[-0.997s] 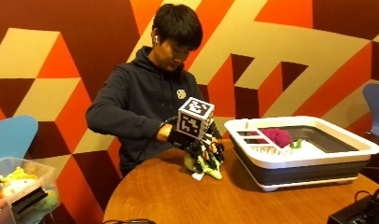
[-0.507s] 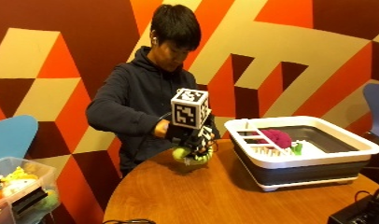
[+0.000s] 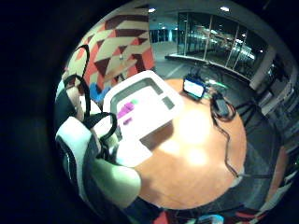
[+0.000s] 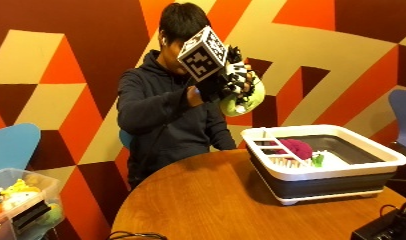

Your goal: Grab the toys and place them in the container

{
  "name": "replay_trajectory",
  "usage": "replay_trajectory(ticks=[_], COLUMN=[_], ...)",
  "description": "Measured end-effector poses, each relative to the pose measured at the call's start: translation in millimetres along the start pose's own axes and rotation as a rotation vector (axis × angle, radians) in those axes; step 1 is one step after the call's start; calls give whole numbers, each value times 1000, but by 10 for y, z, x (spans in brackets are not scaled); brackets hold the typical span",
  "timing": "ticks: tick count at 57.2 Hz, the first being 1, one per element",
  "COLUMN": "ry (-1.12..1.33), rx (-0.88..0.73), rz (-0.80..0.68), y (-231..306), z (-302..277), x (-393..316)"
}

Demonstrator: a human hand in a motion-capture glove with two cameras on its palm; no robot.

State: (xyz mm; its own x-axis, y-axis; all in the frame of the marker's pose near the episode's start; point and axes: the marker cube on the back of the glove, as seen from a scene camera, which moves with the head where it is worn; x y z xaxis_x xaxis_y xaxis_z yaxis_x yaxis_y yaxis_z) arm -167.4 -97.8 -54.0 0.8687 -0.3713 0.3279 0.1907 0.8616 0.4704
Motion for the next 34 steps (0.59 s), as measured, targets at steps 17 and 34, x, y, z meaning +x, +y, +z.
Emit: replay_trajectory(ticks=[17,34], ry=[-121,-251], rx=[249,40], rz=[27,117], y=[-477,-768], z=[485,989], x=[1,180])
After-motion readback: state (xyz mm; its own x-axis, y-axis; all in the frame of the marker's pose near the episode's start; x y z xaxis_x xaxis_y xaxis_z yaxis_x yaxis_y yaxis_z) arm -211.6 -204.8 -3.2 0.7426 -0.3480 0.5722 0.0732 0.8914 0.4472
